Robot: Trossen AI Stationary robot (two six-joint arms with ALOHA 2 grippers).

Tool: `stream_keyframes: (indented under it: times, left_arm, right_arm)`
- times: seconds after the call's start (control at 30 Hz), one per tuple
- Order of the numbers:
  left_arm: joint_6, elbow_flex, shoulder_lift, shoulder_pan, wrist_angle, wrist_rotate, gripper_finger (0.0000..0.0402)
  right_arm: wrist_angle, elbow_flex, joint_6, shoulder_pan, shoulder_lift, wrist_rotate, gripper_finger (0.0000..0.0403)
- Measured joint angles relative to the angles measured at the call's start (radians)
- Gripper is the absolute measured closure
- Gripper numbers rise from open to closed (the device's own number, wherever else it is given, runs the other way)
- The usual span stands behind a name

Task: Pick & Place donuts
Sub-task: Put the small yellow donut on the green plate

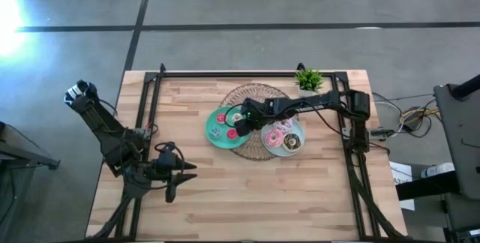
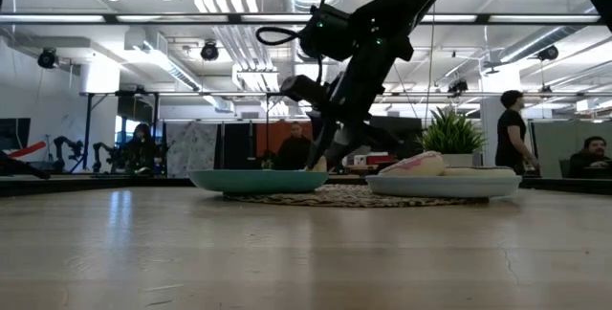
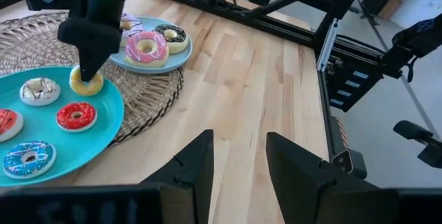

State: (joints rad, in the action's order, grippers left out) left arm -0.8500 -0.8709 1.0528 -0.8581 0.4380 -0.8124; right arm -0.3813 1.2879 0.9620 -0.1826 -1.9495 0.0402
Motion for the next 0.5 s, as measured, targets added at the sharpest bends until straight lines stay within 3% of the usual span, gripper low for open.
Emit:
stream_keyframes:
  times: [0.2, 0.5]
  left_arm:
    - [-0.017, 0.004, -0.011, -0.001, 0.0, 0.002, 0.0294]
    - [-0.018, 0.008, -0.012, -0.001, 0.0, 0.002, 0.0294]
  right_arm:
    - [-0.009, 0.025, -0.068, 0.002, 0.0, -0.072, 0.0306]
    - [-0.013, 0.032, -0.075, 0.005, 0.0, -0.088, 0.0289]
